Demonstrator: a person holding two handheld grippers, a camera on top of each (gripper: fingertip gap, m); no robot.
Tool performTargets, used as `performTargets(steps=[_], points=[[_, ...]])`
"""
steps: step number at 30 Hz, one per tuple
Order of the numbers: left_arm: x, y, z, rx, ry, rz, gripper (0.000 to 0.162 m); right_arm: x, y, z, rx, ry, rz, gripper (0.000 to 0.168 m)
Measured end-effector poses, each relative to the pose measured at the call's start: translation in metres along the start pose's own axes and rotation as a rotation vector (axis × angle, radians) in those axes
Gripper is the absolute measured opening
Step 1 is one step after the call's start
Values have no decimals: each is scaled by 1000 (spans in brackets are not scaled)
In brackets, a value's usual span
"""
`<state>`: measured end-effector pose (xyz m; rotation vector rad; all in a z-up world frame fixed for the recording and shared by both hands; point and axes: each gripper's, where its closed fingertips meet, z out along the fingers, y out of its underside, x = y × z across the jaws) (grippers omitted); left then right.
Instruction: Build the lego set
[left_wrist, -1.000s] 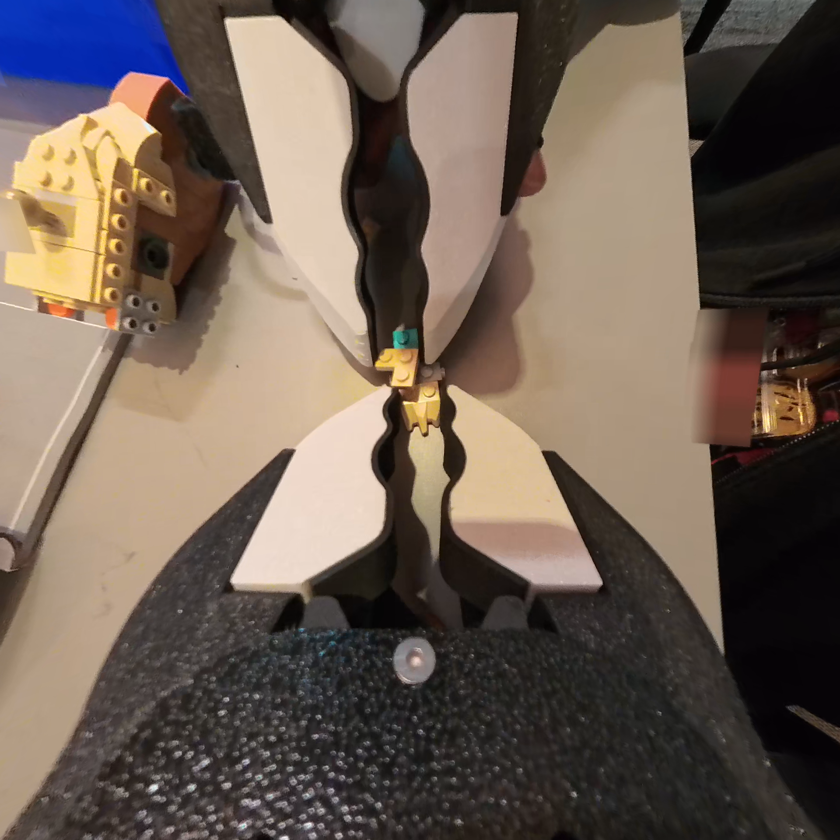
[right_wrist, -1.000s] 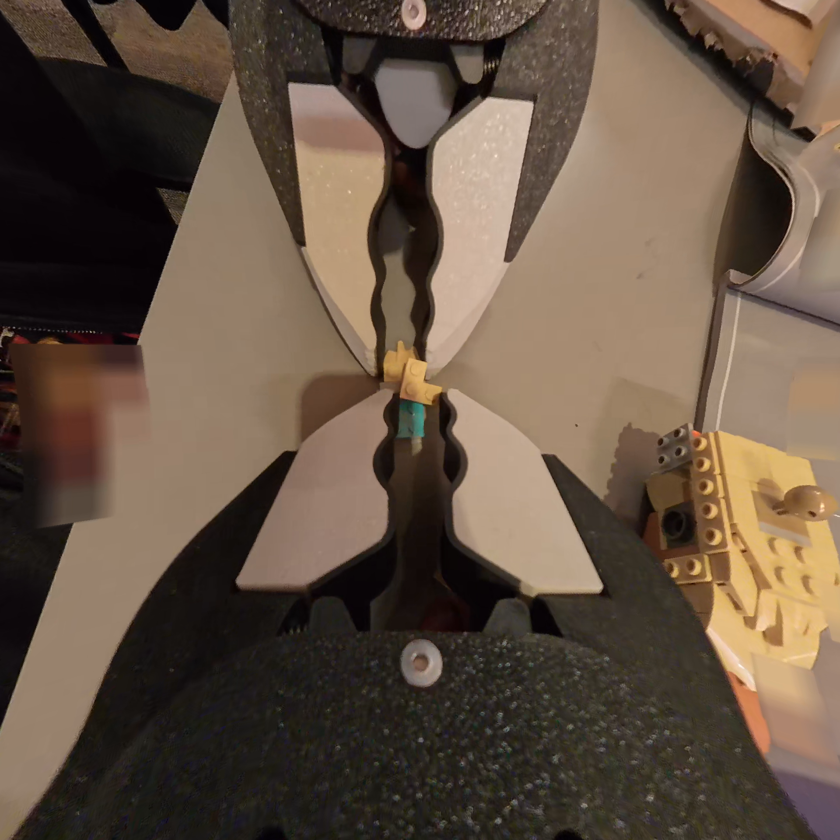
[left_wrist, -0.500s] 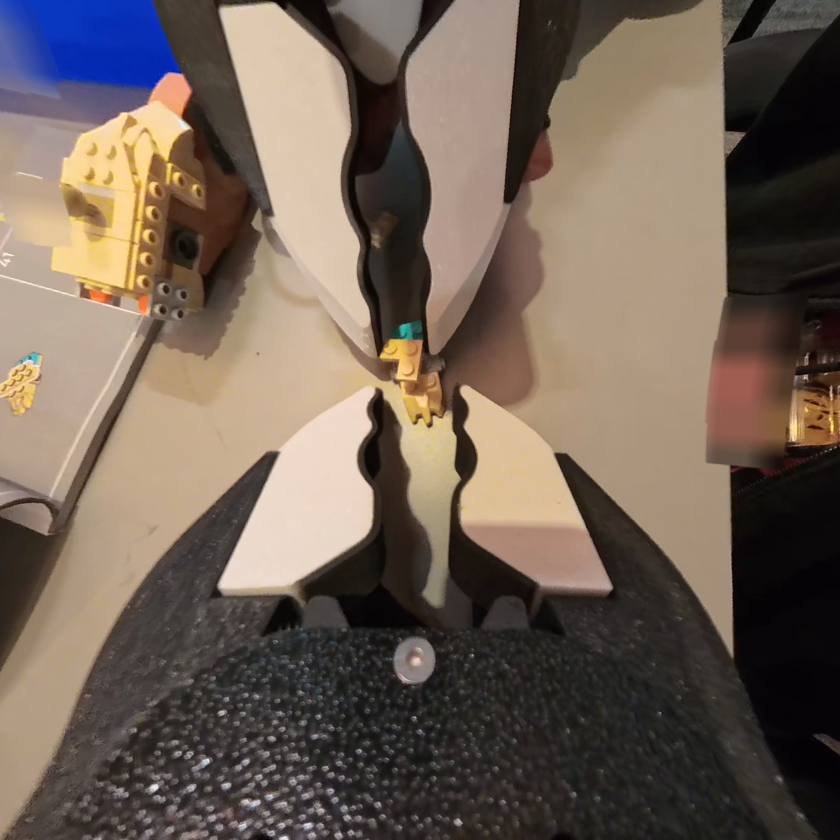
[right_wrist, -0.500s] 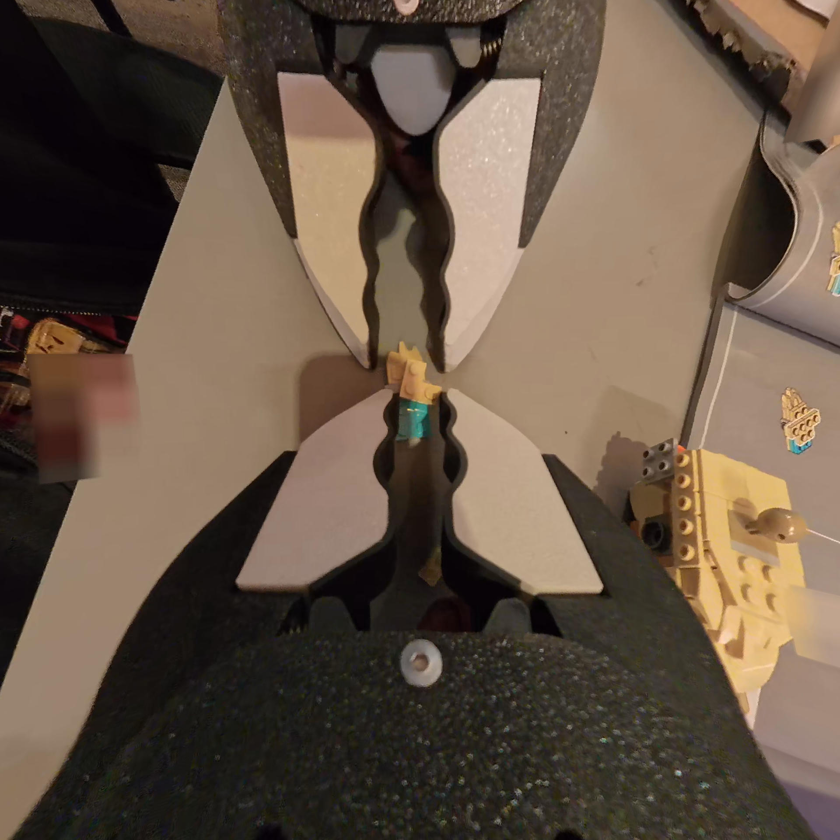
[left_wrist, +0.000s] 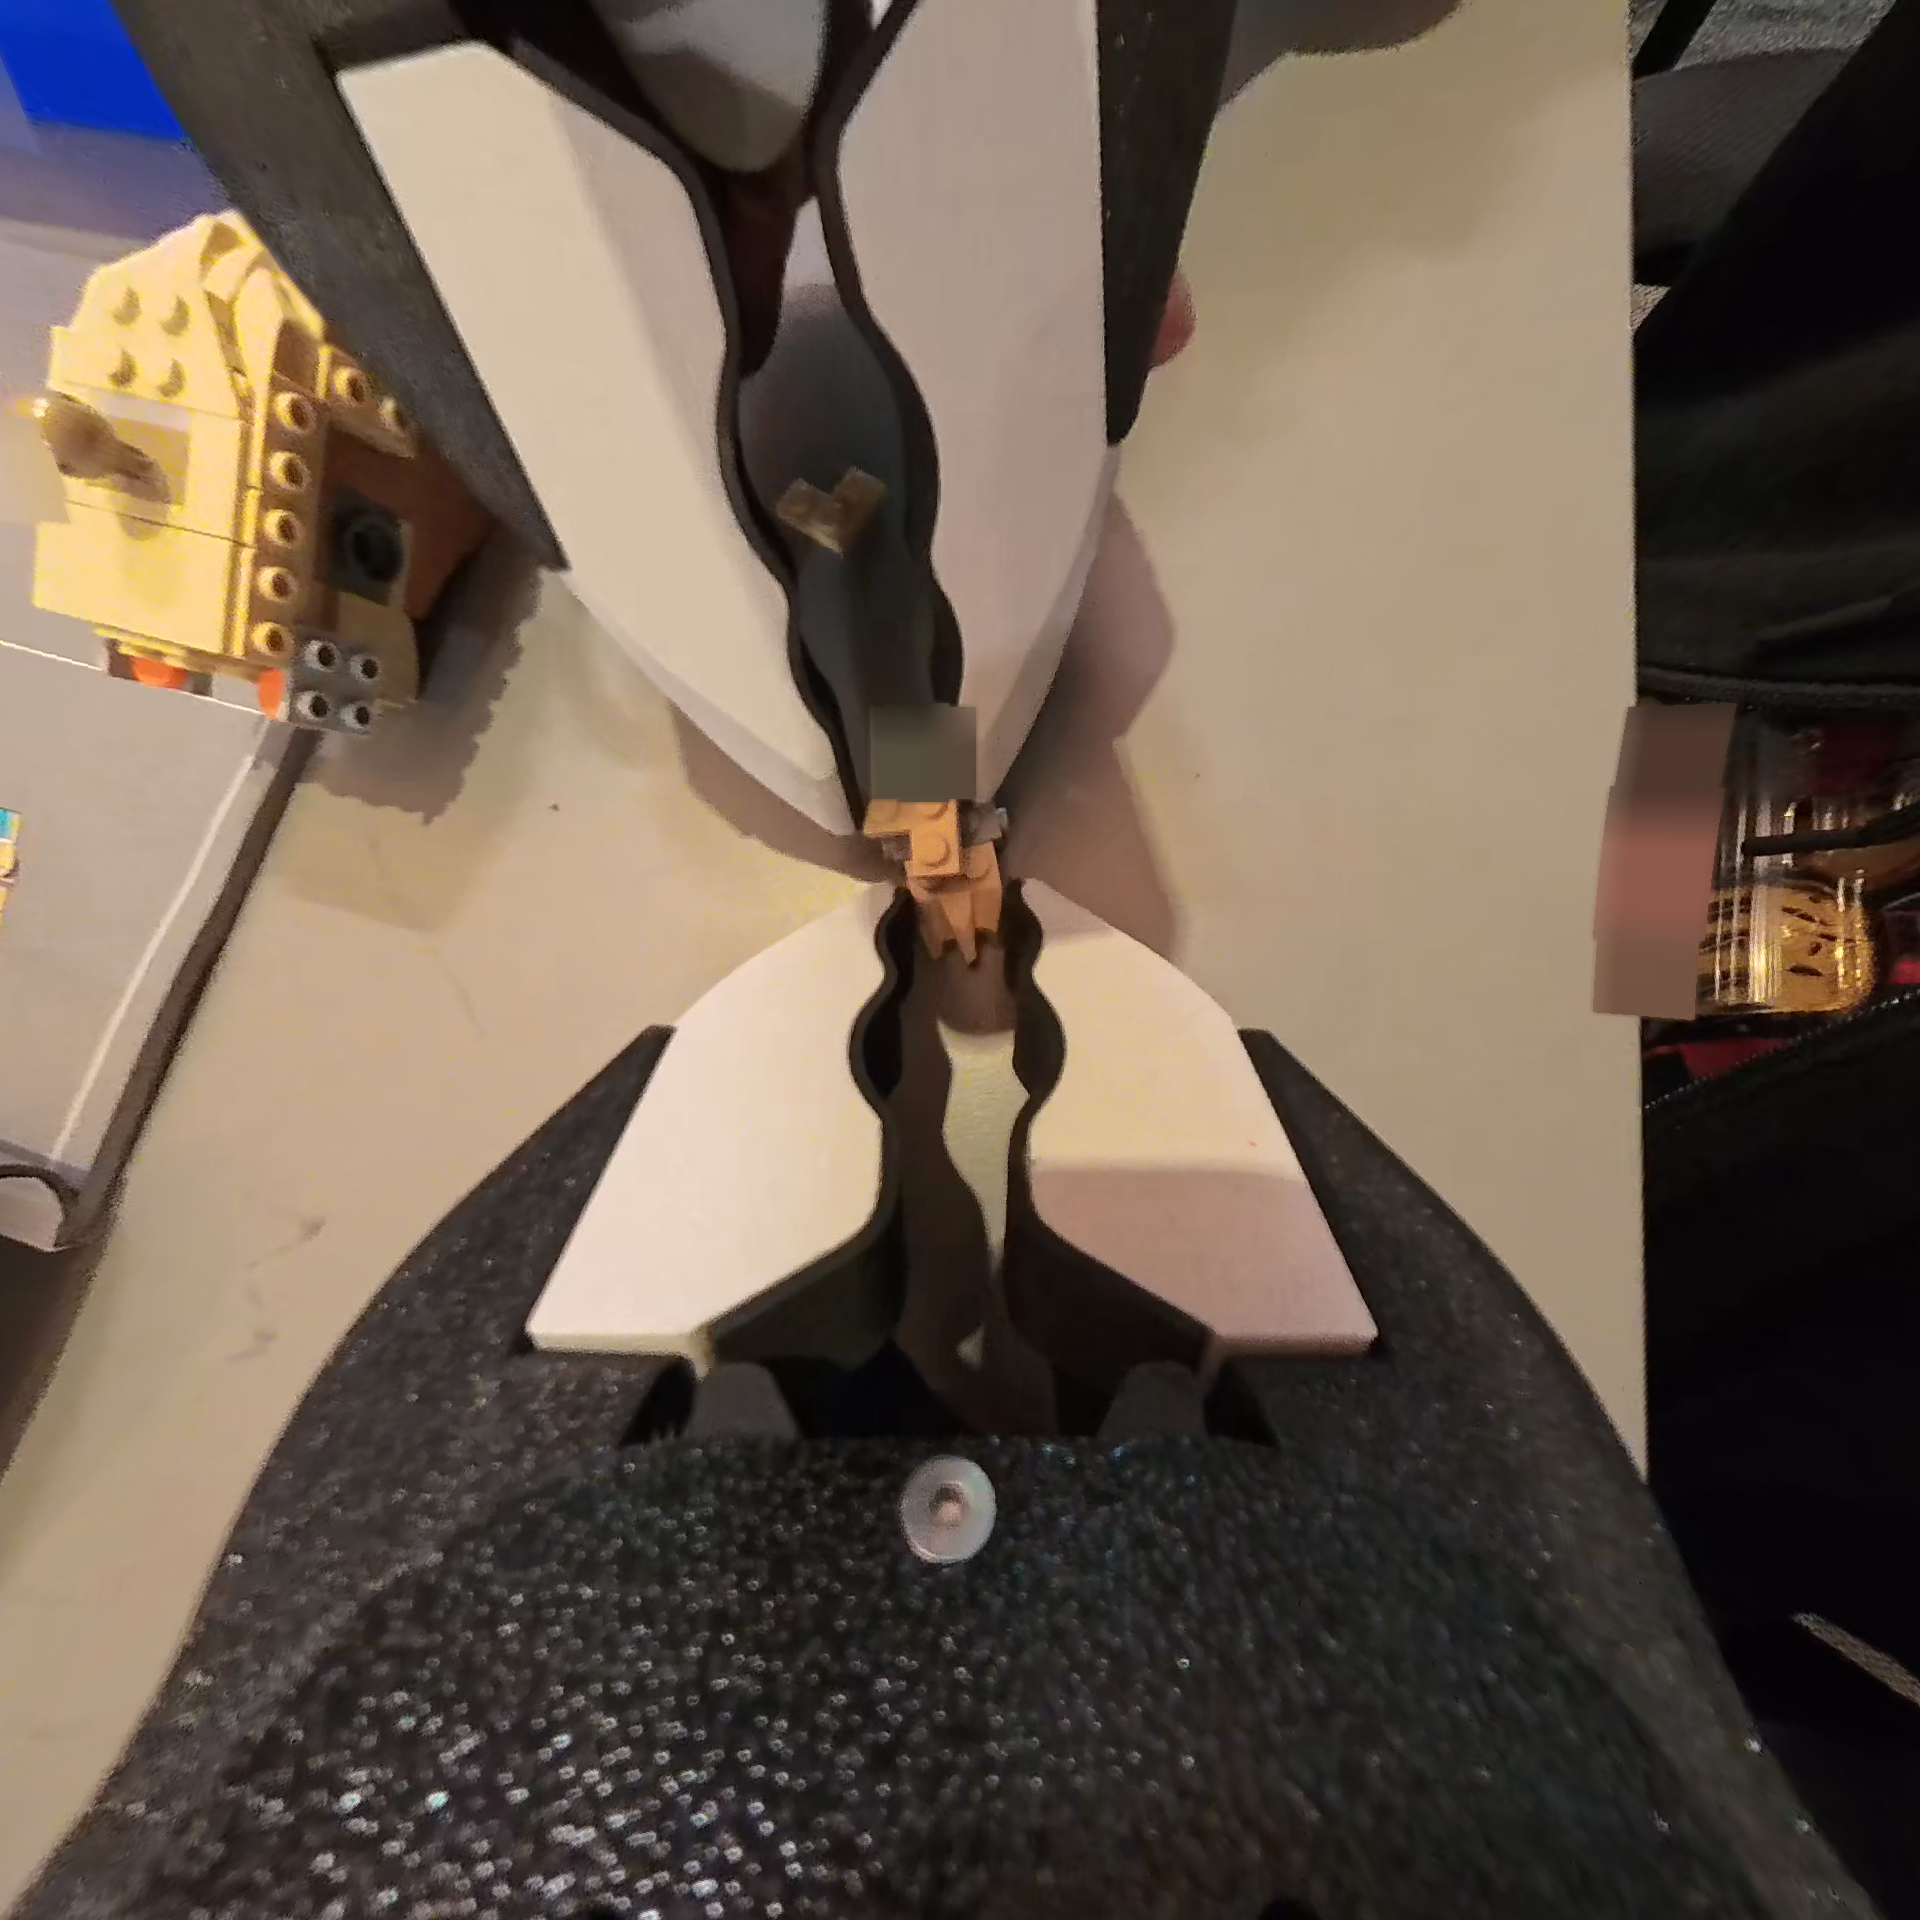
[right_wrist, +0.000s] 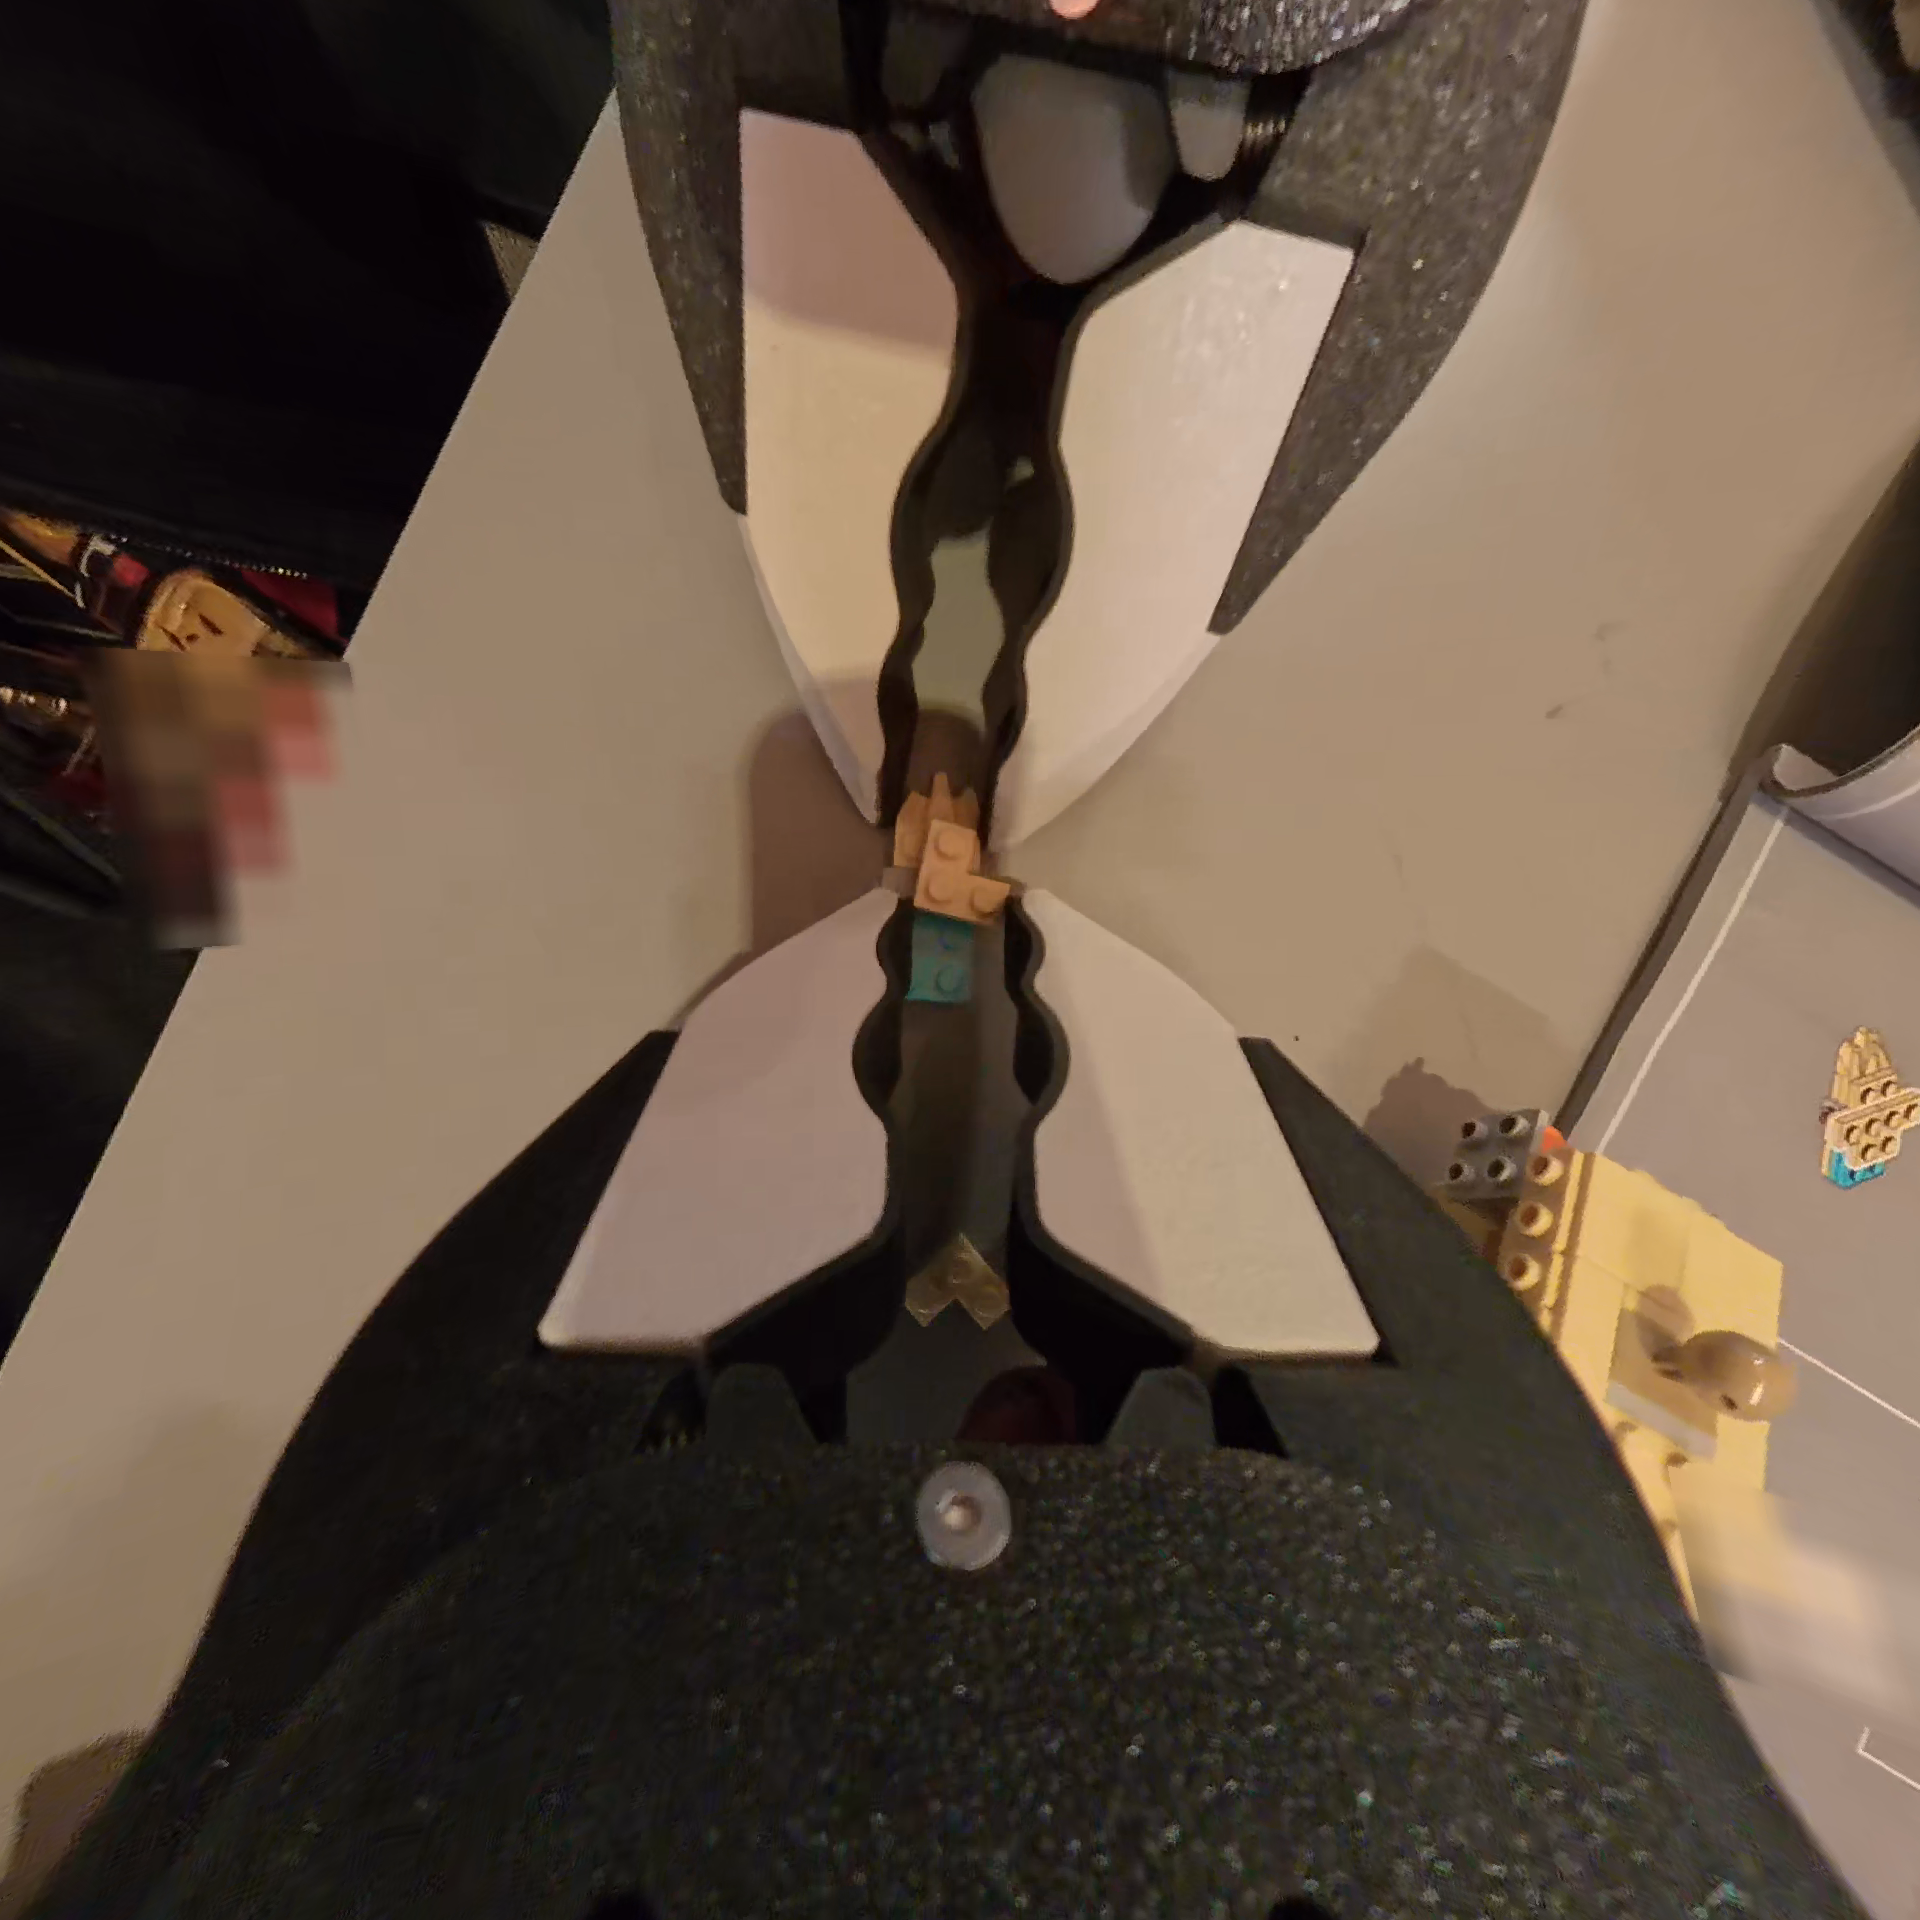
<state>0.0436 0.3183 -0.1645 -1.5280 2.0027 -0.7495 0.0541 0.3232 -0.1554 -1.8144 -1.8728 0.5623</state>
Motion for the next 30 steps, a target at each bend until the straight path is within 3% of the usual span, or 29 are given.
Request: performTargets(steps=[17,30], points=[[0,-1,1,10,14,10,16,0,2,1,-32,-73,15,19],[0,-3,2,16,14,31,16,1,11,-7,-17,8,42,28]])
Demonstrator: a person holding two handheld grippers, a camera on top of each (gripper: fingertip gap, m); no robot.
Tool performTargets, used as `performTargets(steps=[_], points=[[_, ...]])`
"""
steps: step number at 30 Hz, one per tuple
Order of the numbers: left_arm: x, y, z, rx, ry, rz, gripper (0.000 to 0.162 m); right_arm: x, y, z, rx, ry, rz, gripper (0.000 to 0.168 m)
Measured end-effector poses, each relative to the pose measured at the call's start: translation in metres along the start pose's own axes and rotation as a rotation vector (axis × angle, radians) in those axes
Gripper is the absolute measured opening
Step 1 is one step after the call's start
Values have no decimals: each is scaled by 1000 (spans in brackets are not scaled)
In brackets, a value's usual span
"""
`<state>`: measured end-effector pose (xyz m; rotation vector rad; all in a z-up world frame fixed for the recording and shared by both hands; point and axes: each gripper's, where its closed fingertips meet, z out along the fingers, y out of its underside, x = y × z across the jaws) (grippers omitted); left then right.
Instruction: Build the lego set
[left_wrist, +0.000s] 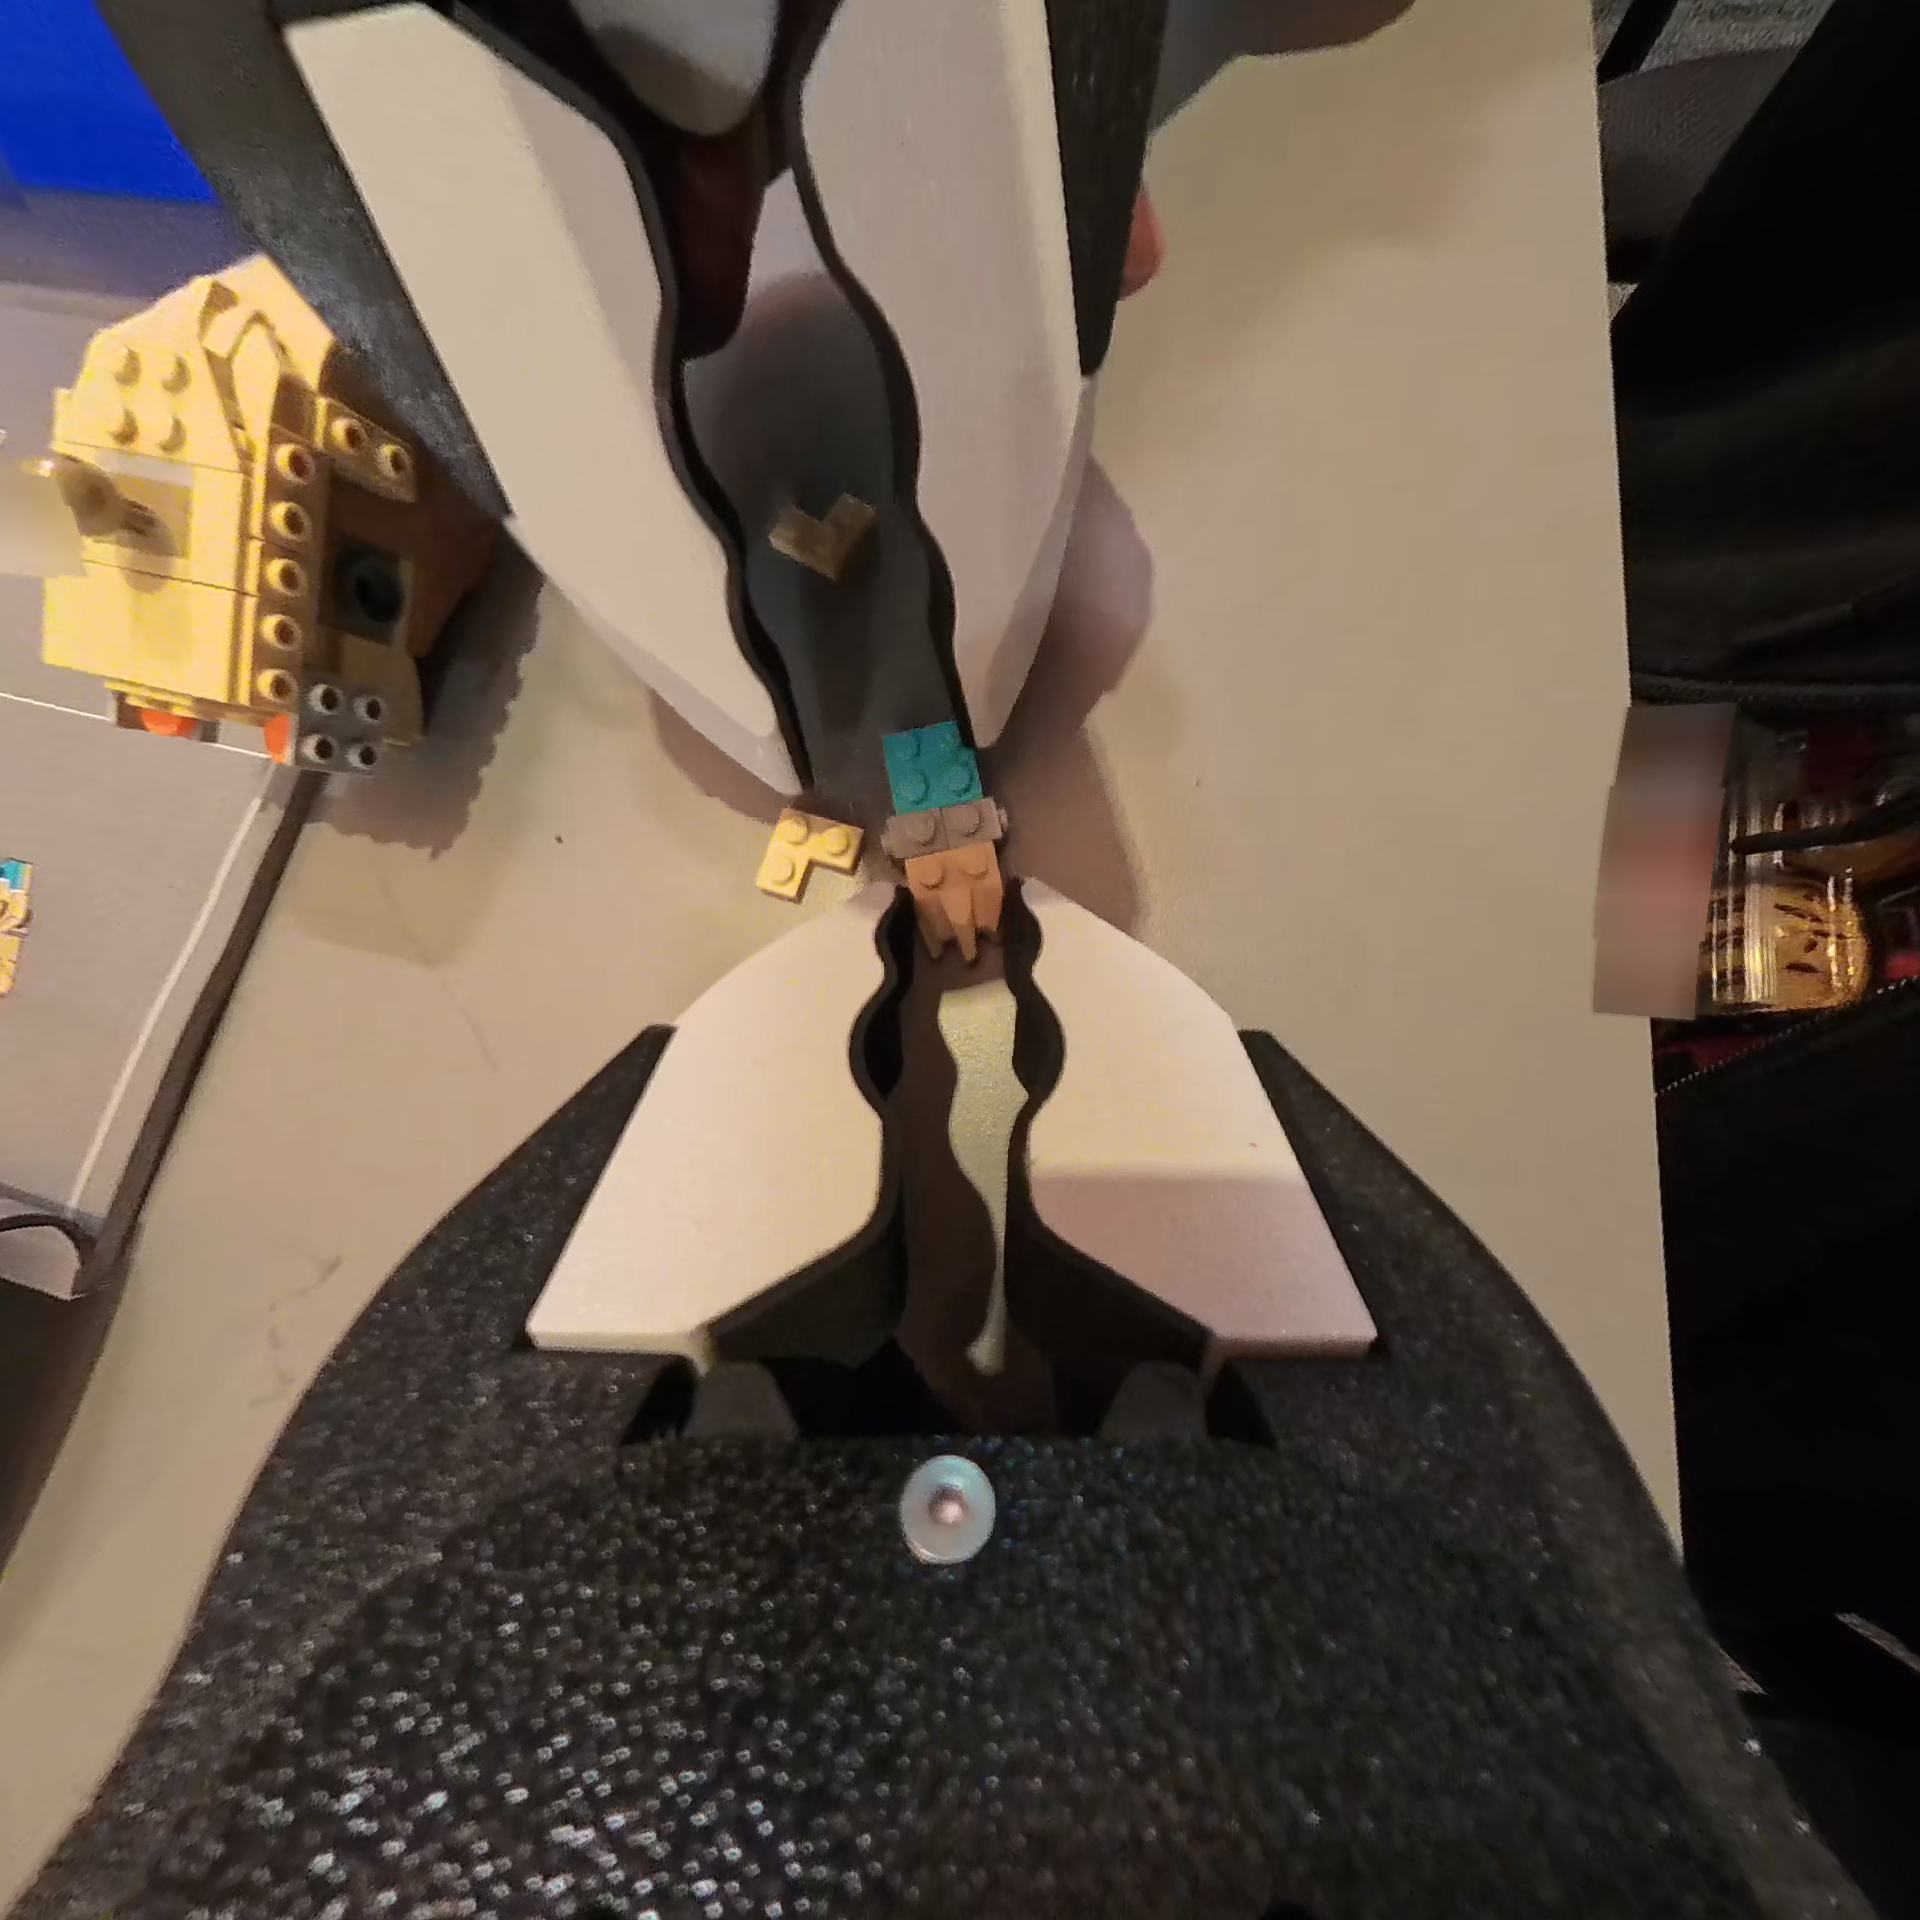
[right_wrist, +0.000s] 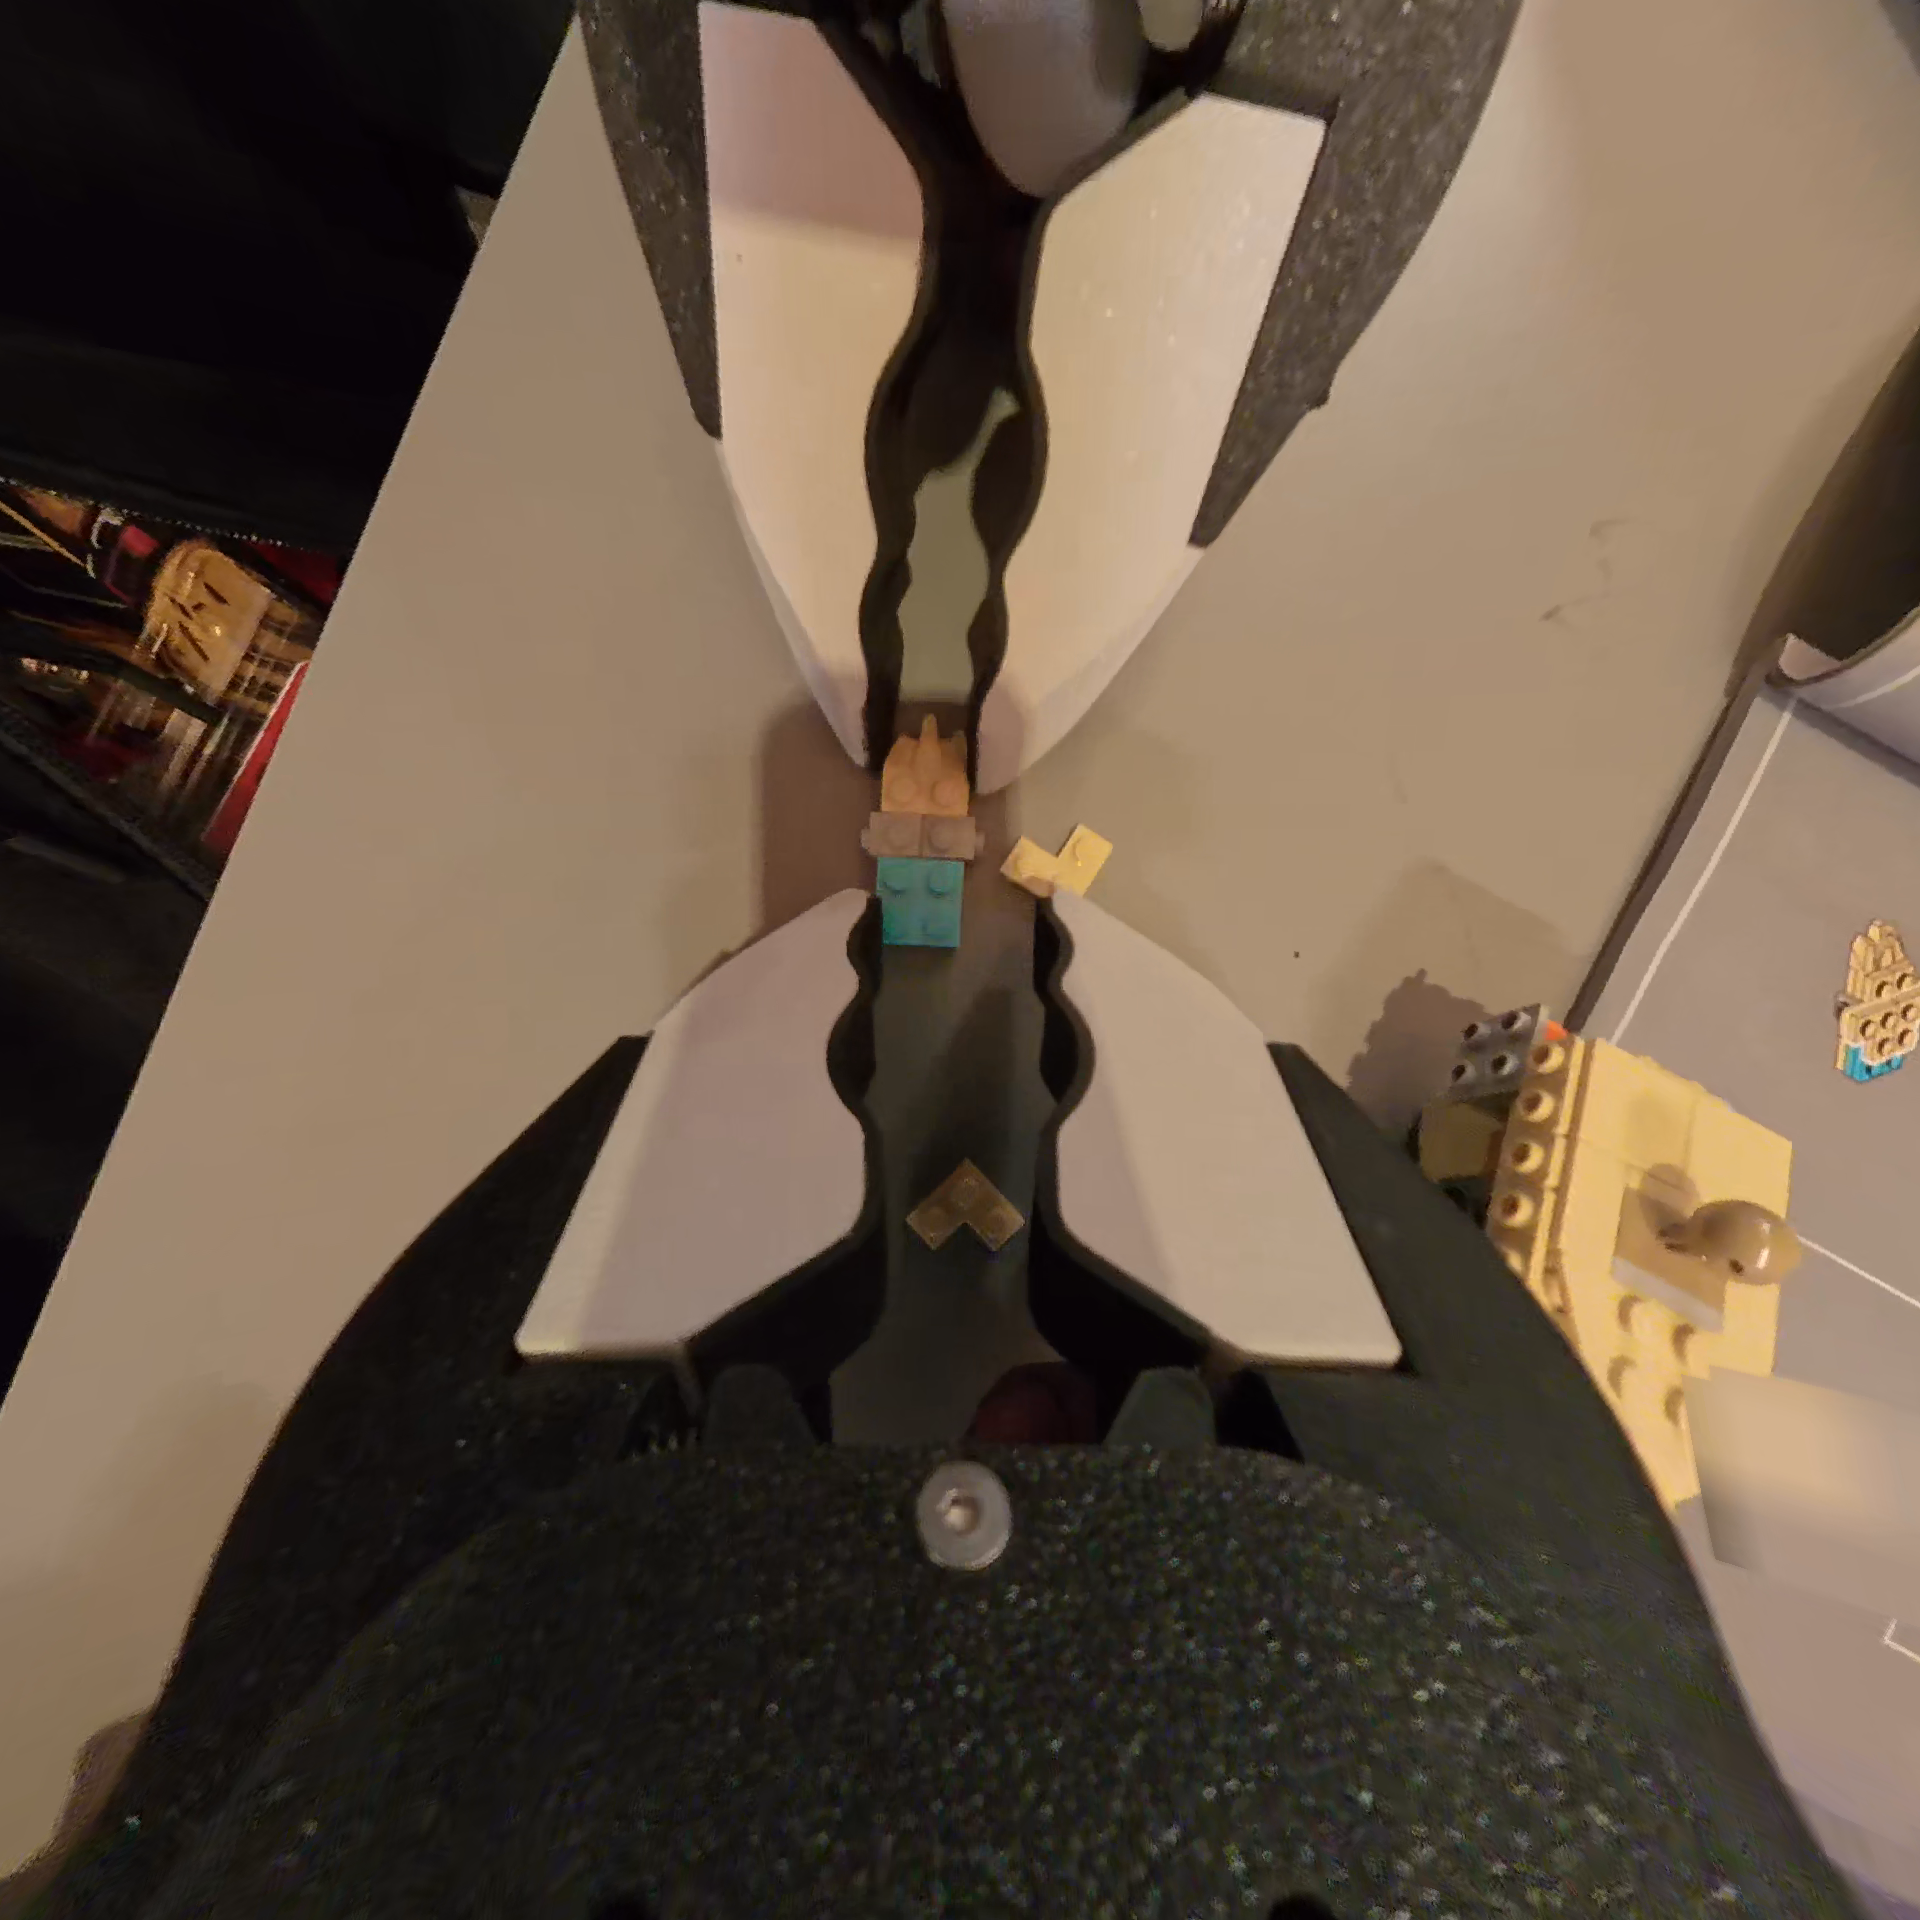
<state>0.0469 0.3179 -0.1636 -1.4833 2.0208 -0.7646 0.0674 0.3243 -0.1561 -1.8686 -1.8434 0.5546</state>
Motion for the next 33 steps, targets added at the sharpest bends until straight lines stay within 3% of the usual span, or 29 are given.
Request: performTargets(steps=[9,16,21,28,33], points=[[-2,-2,-12,82,9,-73,16,1,4,-14,61,155,102,27],[0,5,-5,13,-10,-95,16,4,45,-29,-87,289,117,27],[-2,3,-2,-2,-95,-182,16,2,56,-32,-96,292,225,27],[-1,-2,1,-10,-268,-307,16,-4,51,-25,-56,346,457,12],[3,-10,6,2,-306,-334,16,-4,49,-24,-73,412,432,7]])
